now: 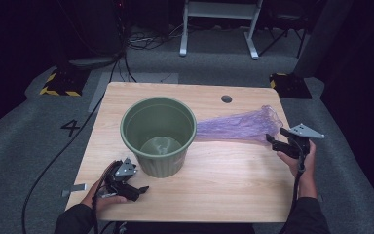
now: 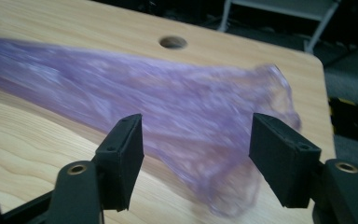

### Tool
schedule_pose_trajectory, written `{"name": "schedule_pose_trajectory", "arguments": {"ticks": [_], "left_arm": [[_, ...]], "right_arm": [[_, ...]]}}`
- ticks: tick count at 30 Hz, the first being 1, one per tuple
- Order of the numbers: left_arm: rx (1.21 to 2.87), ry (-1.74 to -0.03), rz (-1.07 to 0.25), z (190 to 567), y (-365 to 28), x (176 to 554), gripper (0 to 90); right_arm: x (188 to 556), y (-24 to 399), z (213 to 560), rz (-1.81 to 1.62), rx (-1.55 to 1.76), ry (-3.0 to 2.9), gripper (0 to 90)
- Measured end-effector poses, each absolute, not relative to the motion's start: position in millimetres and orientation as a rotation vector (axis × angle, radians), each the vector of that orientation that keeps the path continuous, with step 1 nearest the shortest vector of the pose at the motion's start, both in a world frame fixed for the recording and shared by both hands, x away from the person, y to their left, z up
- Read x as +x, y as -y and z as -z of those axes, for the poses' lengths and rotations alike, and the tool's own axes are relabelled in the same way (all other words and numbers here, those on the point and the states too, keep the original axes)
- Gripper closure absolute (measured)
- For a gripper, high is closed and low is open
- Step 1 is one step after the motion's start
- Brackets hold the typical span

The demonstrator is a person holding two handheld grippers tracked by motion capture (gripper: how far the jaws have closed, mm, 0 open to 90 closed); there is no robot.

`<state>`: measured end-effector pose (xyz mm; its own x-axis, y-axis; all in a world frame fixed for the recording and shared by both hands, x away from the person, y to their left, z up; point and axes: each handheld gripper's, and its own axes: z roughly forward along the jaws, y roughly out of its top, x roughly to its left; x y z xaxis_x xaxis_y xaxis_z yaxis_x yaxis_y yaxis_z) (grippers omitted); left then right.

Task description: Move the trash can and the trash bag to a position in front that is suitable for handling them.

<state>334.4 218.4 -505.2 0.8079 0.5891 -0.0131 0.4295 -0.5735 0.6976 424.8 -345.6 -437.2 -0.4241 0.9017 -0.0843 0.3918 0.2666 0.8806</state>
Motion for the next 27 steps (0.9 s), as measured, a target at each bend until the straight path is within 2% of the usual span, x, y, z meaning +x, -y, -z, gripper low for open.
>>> {"name": "schedule_pose_trajectory", "arguments": {"ticks": [13,17,27], "left_arm": [[2.269,-0.746,-0.286,505.2,-218.4,334.4,5.6],[2.269,-0.746,-0.286,505.2,-218.3,334.4,5.6],[2.269,-0.746,-0.286,505.2,-218.3,334.4,5.6]], "right_arm": [[430.5,278.5,425.4,-1.208,1.002,-2.037,32.5],[438.4,248.8,432.7,-1.196,0.966,-2.096,35.9],[468.0,182.4,456.7,-1.165,0.919,-2.255,34.7]]}}
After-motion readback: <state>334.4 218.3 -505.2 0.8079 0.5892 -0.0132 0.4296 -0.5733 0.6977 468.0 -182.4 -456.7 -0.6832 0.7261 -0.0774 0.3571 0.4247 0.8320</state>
